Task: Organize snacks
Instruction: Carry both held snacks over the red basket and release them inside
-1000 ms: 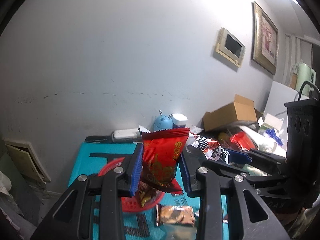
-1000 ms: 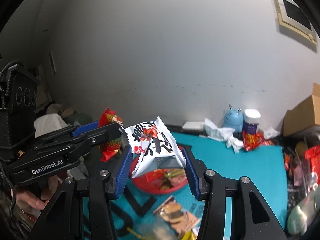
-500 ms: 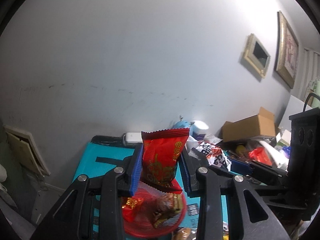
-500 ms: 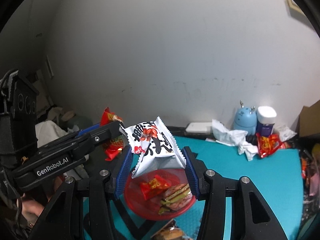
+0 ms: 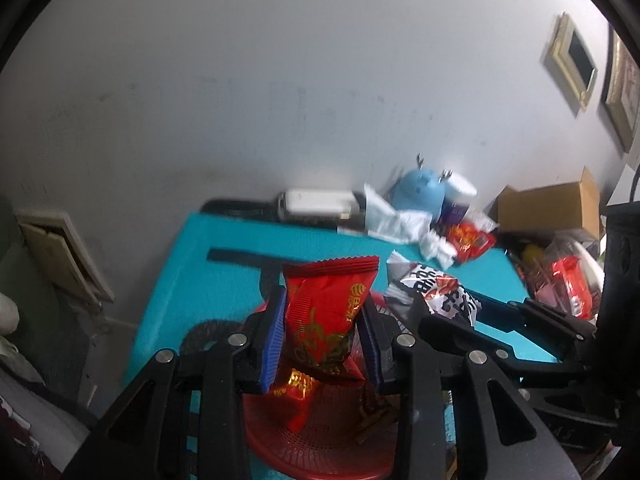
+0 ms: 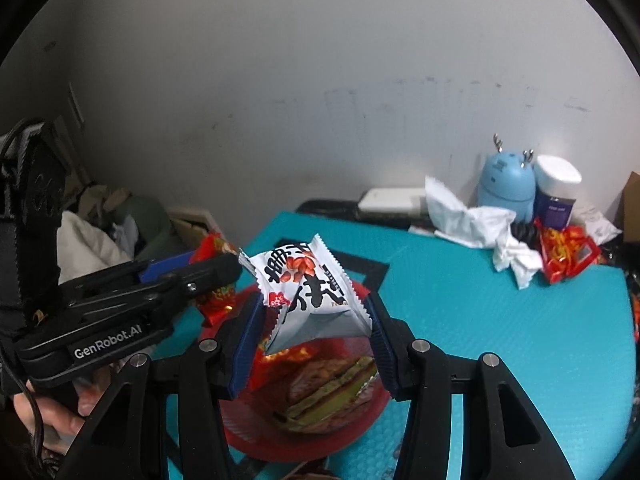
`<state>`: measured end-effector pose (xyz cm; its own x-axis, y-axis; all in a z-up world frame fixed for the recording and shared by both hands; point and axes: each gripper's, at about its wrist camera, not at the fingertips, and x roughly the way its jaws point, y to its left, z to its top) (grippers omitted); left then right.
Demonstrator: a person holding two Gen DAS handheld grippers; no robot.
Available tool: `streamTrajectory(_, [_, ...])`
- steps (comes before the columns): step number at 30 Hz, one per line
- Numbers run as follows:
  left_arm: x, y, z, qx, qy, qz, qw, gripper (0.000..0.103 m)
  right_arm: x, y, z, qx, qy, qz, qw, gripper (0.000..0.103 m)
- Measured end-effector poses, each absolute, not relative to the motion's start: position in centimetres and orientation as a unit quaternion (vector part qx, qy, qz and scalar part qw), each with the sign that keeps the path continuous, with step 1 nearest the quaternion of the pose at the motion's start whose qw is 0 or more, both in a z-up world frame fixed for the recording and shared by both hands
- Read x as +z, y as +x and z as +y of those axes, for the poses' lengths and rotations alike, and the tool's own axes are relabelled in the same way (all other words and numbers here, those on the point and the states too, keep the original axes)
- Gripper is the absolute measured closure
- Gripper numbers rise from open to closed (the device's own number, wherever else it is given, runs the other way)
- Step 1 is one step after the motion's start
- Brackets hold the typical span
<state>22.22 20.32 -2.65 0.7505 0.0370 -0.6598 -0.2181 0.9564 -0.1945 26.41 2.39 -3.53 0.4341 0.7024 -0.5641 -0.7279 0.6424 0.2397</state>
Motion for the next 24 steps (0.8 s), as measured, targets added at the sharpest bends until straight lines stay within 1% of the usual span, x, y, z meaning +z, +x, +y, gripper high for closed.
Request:
streamTrajectory(9, [-5.0,23.6,20.4,0.085,-0.117,0.401,0.905,0.070,-5.8,27.2,3.7,0.412,-0.047,0.344,0.842,0.052])
streamTrajectory(15, [-5.9,24.1,20.5,0.095,-0.113,0.426,0.892,0.070,-6.6,27.6,3.9,0.405,-0.052,0.359,0.839,0.049])
streamTrajectory(17, [-6.2,24.3,20.4,0.098,-0.107,0.437,0.888,0.070,-6.8,27.7,3.9,0.406,-0.054,0.364,0.837,0.047])
streamTrajectory(21, [-7.2,24.9,20.8,0.096,-0.116,0.463,0.873,0.069,-6.8,27.7,4.0,0.405,-0.059,0.366,0.835,0.046])
streamTrajectory(24, [-7.6,25.0,20.8,0.100,-0.114,0.472,0.868,0.063,-6.7,27.7,3.9,0.405,-0.059,0.366,0.836,0.044])
